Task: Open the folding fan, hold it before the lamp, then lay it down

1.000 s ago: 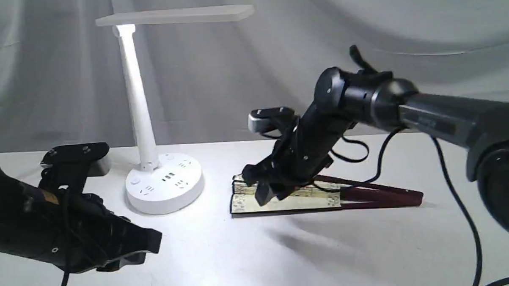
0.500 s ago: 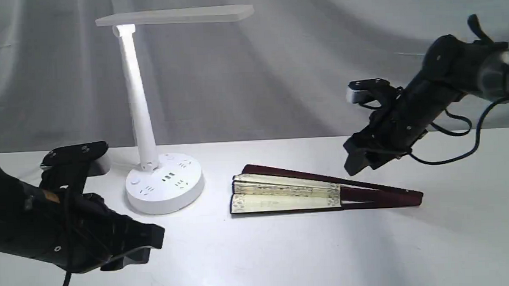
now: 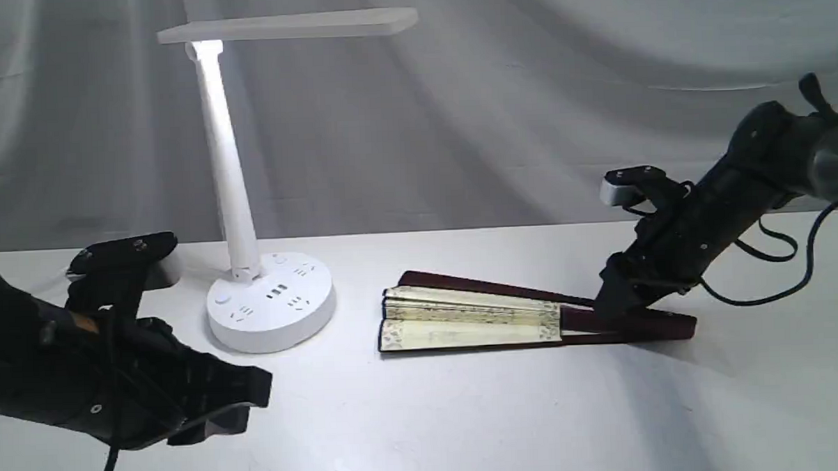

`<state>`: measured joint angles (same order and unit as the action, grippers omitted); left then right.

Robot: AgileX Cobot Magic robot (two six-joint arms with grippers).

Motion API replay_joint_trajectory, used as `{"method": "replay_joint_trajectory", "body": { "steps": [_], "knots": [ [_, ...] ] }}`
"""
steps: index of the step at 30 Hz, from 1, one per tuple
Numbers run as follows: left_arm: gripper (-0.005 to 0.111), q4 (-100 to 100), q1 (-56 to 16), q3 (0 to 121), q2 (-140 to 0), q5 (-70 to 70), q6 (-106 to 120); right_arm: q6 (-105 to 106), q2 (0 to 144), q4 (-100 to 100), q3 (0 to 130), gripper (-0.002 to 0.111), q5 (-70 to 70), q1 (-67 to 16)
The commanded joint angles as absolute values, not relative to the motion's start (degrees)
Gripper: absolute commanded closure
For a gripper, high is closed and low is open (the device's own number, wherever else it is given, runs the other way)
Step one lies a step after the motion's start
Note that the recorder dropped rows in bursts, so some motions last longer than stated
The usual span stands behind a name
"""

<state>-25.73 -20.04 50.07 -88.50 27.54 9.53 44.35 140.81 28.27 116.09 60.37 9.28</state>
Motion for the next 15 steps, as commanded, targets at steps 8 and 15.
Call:
{"method": "replay_joint_trajectory", "body": {
  "steps": [8,15],
  "knots": [
    [0.081,-26.4,-20.2,50.3,-88.6,27.4,9.0,45.4,141.8,32.7,115.7,0.056,70.0,9.7],
    [0.081,-26.4,-20.2,50.3,-88.6,28.1,9.0,41.7,141.8,38.8,115.7,0.056,70.0,9.0]
  ]
}}
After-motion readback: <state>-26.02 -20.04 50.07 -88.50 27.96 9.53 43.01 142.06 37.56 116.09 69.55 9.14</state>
